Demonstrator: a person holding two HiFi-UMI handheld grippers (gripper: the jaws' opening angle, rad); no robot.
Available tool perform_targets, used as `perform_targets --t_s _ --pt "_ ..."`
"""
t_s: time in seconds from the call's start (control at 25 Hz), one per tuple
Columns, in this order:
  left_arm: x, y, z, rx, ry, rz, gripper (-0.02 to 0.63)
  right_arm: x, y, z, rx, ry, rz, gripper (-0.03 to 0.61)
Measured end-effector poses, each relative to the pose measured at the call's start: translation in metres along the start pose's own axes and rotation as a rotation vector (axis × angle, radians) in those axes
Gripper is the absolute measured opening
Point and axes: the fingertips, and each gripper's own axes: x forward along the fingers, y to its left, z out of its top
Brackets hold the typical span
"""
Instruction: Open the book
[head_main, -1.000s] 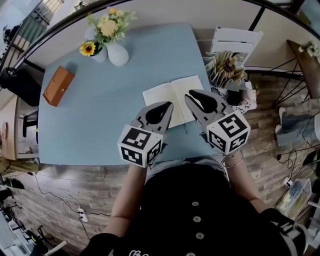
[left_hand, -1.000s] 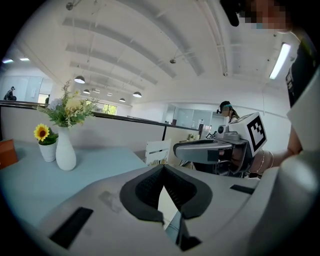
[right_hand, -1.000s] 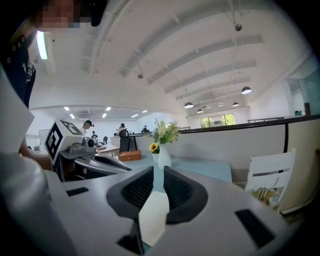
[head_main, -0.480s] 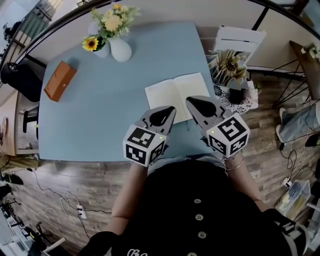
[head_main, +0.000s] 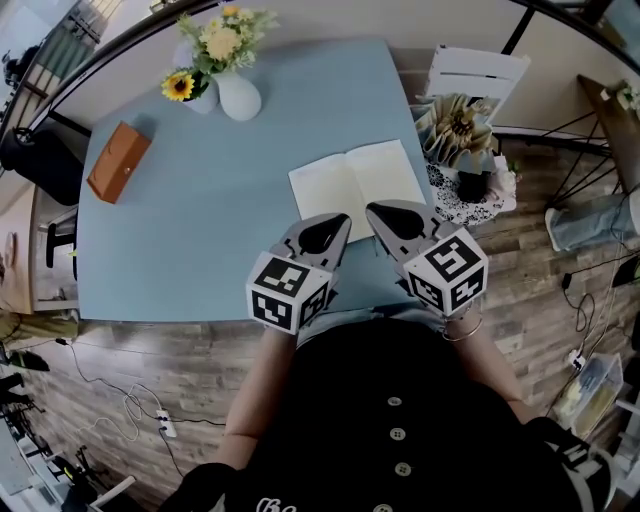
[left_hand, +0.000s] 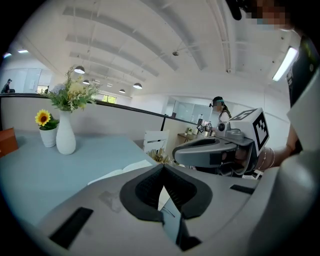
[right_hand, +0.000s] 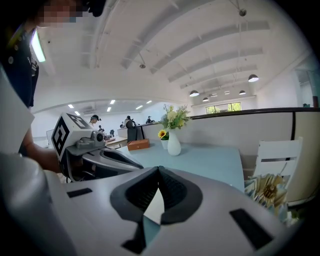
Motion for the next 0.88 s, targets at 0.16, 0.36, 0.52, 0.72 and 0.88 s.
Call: perform_targets --t_s 0.16,0.36,0.52,0.72,0.88 --pt "0.001 -0.003 -0.007 -0.007 0.01 0.001 0.012 -0.001 0.004 -0.009 0.007 0.016 0.009 0.002" --pt "0.002 -0.004 -0.011 -0.017 0.028 0.001 0.012 -0.001 0.01 -0.011 0.004 0.016 0.034 0.002" --pt "0.004 -0.004 -0.017 -0.038 0.034 0.004 0.012 -0.003 0.016 -0.015 0.008 0.012 0.066 0.002" --pt "0.002 0.001 -0.025 -0.053 0.047 0.041 0.012 -0.002 0.015 -0.019 0.009 0.012 0.053 0.002" --pt "-0.001 0.002 -0.031 -0.053 0.052 0.053 0.012 -0.003 0.013 -0.021 0.006 0.007 0.031 0.002"
